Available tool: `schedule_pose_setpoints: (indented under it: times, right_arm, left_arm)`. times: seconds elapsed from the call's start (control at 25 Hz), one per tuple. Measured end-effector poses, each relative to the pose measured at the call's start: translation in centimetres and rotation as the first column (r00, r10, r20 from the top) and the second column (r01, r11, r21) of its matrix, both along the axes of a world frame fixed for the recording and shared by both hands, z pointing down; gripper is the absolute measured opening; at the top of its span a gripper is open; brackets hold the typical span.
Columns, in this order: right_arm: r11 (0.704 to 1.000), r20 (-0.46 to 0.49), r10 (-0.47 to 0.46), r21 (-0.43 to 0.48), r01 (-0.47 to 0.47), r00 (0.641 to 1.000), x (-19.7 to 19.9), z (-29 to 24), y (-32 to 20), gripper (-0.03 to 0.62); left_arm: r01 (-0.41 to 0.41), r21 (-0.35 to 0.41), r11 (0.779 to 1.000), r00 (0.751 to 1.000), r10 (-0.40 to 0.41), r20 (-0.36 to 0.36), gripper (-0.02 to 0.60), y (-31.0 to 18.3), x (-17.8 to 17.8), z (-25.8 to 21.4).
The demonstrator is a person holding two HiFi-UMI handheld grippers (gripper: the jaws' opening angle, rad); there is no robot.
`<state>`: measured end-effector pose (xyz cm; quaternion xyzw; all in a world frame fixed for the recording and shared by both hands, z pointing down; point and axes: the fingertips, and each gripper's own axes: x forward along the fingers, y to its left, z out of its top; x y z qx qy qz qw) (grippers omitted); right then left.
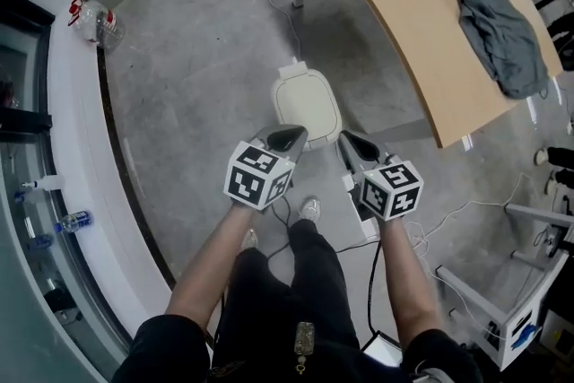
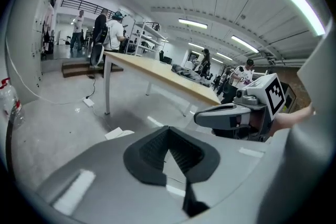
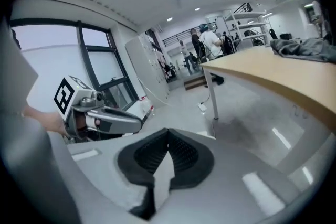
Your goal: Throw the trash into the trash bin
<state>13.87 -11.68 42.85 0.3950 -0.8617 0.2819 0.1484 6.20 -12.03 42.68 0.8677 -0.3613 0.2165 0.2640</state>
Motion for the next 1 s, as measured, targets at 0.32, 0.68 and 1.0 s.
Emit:
schedule_pose_setpoints:
  times: [0.32,0.68,1.0]
  right_arm:
    - [0.98,0.097,0.047,0.186,-0.065,0.994,-5.6,-13.3,5.7,0.003]
    - [0.934,0.181,0.099,0.322,-0.154,0.978,-10.2,-24.6,15.3,0.003]
    - [0.867,0.256,0.155,0.427,-0.256,0.954,-11.2,-30.9,22.0,0.002]
  left_arm:
    - [-0.045,0.151,0.987,0.992,0.062,-0.107,0.006,6.9,-4.7,-11.6]
    - [-0.093,0.286,0.954,0.976,0.144,-0.165,0.006,16.4,-9.9,-22.1]
    - [-0.116,0.404,0.907,0.962,0.204,-0.18,0.006,22.0,-11.7,-28.9]
